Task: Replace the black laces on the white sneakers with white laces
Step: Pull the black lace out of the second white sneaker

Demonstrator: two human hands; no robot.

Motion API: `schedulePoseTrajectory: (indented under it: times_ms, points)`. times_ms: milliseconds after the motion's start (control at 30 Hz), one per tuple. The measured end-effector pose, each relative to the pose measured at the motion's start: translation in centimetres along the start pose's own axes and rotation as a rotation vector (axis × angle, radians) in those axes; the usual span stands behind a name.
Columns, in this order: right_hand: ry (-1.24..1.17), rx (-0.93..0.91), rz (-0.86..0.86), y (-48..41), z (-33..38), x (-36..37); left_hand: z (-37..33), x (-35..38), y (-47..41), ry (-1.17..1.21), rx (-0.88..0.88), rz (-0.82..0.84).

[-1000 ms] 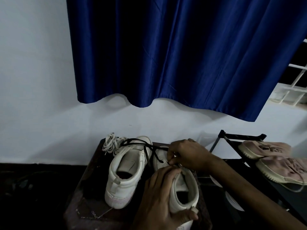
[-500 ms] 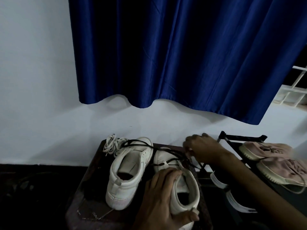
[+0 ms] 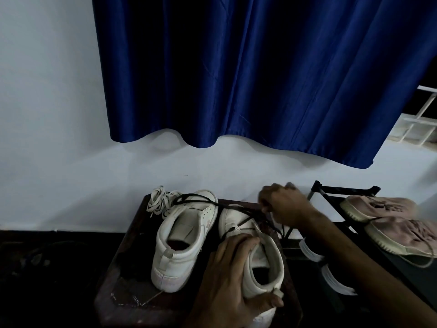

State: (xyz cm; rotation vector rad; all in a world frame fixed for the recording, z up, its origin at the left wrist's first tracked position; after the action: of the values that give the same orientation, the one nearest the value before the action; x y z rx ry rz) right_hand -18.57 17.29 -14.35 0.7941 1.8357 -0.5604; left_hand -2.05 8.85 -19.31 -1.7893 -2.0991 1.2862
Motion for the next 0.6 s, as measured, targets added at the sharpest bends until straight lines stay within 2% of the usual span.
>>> schedulePoseTrajectory:
  times_ms: [67,133,200,267,333,467,600]
  points:
    - [0.049,0.097,0.055,0.3,-1.8,0.9,0.0,0.2,0.1,-0.004,-0.005,0.013]
    - [0.064,0.06,-0.008,0.5,-1.0,0.6,0.2,0.5,0.1,-0.01,-0.012,0.026]
    - [-0.2,-0.062,-0.118,0.5,1.0,-0.6,0.3,0.4,0.0,-0.007,-0.013,0.033]
    - [-0.48,-0.213,-0.094,0.2,3.1,-1.2,0.4,0.3,-0.1,0.006,-0.024,0.04]
    - [-0.548,-0.261,-0.067,-0.1,4.1,-0.9,0.4,0.3,0.0,0.007,-0.03,0.048]
    - [-0.512,-0.227,-0.109,0.1,4.6,-0.6,0.2,0.4,0.0,0.017,-0.015,0.04]
    - [-0.212,-0.185,-0.141,0.1,3.9,-0.4,0.0,0.3,-0.1,0.013,0.002,0.03]
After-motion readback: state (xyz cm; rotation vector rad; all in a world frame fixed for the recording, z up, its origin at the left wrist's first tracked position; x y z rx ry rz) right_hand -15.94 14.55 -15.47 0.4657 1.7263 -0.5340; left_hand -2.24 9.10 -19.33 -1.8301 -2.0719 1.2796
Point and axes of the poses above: each hand's wrist, its own y-axis away from the middle knuckle, its own x-axis out of the palm, z = x × y, the point moved 8 cm from there along -y, towards the middle knuckle, and after that the axes turned 9 degrees about y, right-handed, at the moved point
